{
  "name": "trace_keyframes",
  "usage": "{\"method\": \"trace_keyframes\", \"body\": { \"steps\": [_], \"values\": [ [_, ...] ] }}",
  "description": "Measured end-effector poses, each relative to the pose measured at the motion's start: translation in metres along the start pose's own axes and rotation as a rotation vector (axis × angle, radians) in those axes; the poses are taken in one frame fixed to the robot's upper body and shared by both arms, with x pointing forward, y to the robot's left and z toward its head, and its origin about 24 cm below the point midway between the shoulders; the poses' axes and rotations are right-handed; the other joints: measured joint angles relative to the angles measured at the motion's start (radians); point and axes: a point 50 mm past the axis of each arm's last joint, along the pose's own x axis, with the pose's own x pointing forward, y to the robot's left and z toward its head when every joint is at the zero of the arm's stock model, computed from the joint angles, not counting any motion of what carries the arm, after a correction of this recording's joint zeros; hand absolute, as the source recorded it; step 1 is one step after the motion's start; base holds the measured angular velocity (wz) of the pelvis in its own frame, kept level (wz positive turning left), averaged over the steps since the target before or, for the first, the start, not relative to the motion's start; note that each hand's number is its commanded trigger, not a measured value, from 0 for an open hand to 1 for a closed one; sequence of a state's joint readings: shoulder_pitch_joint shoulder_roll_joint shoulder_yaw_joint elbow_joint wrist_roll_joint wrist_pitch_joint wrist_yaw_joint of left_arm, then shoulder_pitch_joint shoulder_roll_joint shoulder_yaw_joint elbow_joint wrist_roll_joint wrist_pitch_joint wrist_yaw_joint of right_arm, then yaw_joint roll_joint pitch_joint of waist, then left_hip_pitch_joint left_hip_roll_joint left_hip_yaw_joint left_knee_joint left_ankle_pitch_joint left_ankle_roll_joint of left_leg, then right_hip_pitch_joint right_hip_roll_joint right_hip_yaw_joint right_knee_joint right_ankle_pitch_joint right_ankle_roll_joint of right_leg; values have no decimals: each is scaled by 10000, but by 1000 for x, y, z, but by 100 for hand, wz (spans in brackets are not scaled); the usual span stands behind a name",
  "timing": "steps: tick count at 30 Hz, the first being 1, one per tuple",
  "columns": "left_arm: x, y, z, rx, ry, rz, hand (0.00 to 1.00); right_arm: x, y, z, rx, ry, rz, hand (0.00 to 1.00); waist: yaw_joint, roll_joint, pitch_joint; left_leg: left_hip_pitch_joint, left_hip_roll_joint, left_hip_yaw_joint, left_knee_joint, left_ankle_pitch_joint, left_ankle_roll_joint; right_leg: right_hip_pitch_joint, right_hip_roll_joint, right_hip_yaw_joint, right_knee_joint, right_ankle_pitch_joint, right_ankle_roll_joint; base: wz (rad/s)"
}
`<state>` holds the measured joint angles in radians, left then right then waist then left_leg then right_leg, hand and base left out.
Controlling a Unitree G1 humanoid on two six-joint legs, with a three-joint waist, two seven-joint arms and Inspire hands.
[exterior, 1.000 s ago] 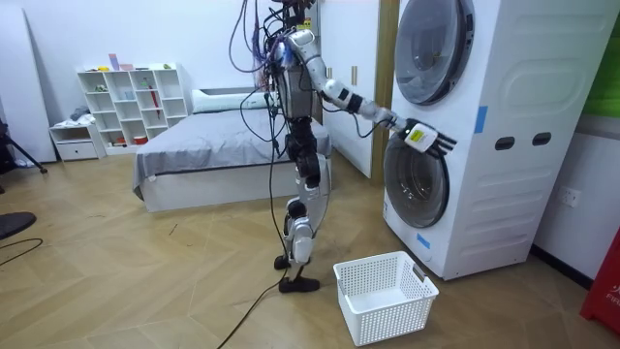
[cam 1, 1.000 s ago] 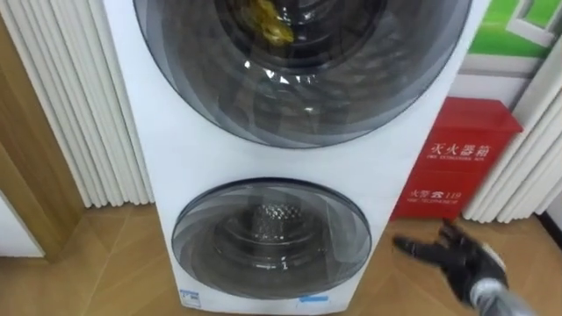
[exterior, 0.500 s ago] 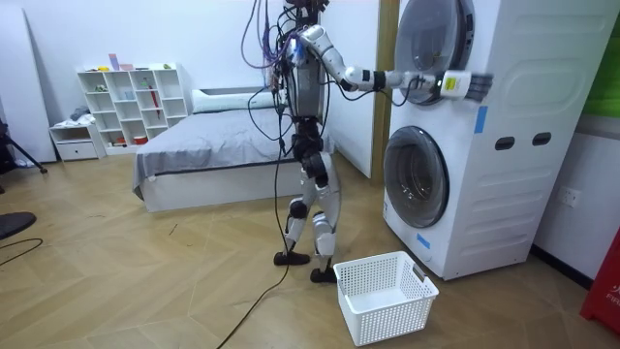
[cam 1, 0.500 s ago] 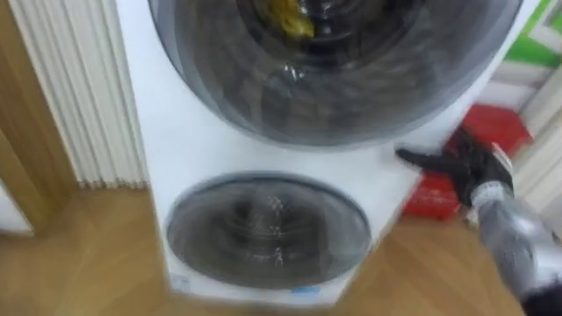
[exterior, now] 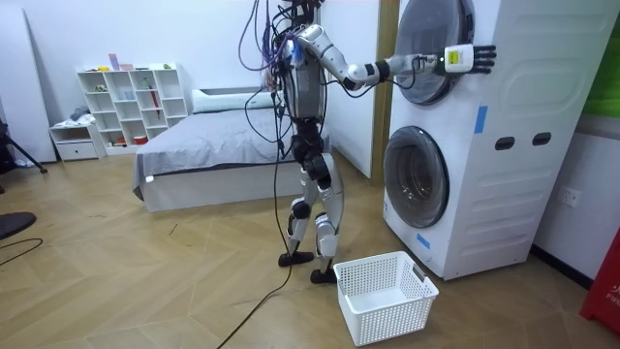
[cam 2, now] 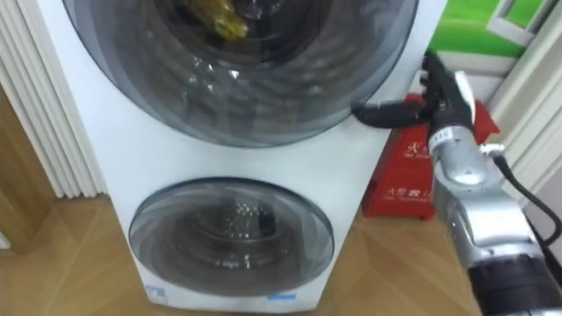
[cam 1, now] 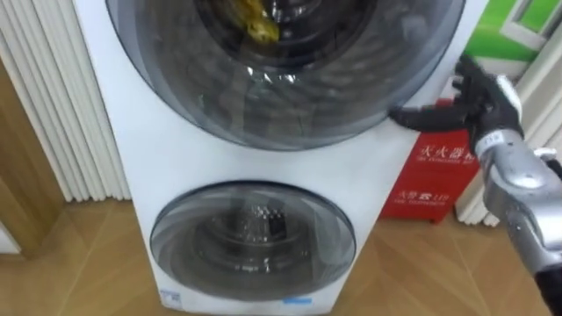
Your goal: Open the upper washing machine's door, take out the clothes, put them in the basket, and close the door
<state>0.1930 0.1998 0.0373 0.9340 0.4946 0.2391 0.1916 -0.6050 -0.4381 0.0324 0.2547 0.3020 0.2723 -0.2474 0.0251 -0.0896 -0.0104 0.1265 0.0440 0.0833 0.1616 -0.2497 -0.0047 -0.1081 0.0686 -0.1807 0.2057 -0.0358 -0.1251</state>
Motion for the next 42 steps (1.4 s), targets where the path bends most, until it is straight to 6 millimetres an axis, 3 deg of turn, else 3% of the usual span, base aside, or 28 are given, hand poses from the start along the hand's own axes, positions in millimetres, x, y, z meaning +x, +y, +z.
{"method": "trace_keyframes", "body": {
  "steps": [2,7,8,11,15,17,21,26,31,35,42],
  "values": [
    [0,1,3,-37,-128,56,0,-4,3,20,131,-887,60,0,-4,32,-50,59,12,9,52,27,-34,57,11,9,10,-22,-29,0],
    [-1,3,6,-127,-374,133,0,-17,11,58,545,-2789,485,0,15,-48,-56,166,23,0,67,38,-53,207,19,3,-52,-64,-14,3],
    [-1,2,4,-170,-352,95,0,-19,12,63,697,-3095,590,0,16,-77,-46,255,21,-2,46,37,-54,289,20,24,-32,-178,118,9],
    [-1,2,1,-222,-307,96,0,-25,14,73,937,-3651,814,0,-6,-224,43,292,21,-28,2,21,-59,360,18,19,-38,-195,143,9],
    [-2,0,-3,-598,-186,-55,0,-31,15,82,1010,-4076,921,0,-112,-300,39,264,31,-32,8,-7,-52,362,18,3,-61,-174,151,1],
    [-2,-1,-5,-565,-168,-103,0,-41,16,85,1162,-4450,1055,0,-178,-279,48,281,53,-12,4,-17,-52,372,15,-77,-56,-83,10,-2],
    [-1,-2,-4,-553,-306,-152,0,-58,16,82,1437,-4966,1275,0,-208,-150,112,408,135,100,-46,-45,-59,516,74,-103,-177,-82,0,-4],
    [-1,-2,-1,-477,-432,39,0,-64,15,74,1593,-5026,1359,0,-200,-65,116,457,144,180,-100,-58,-79,535,114,-86,-205,-93,5,0],
    [-2,-6,-6,-374,-251,-54,0,-69,13,54,1769,-4370,1480,0,-203,-41,125,446,174,230,-101,-101,-116,531,139,-79,-221,-97,3,0],
    [-2,-8,-4,-253,-336,-145,0,-70,15,42,2240,-3877,1897,0,-199,120,79,465,181,308,-96,-112,-128,509,179,10,-224,-85,-17,-7],
    [-2,-10,1,-56,-521,-205,0,-63,21,10,2362,-2430,2634,0,-175,213,48,526,209,577,-100,-116,-140,498,206,111,-199,-69,-41,-6]
  ]
}}
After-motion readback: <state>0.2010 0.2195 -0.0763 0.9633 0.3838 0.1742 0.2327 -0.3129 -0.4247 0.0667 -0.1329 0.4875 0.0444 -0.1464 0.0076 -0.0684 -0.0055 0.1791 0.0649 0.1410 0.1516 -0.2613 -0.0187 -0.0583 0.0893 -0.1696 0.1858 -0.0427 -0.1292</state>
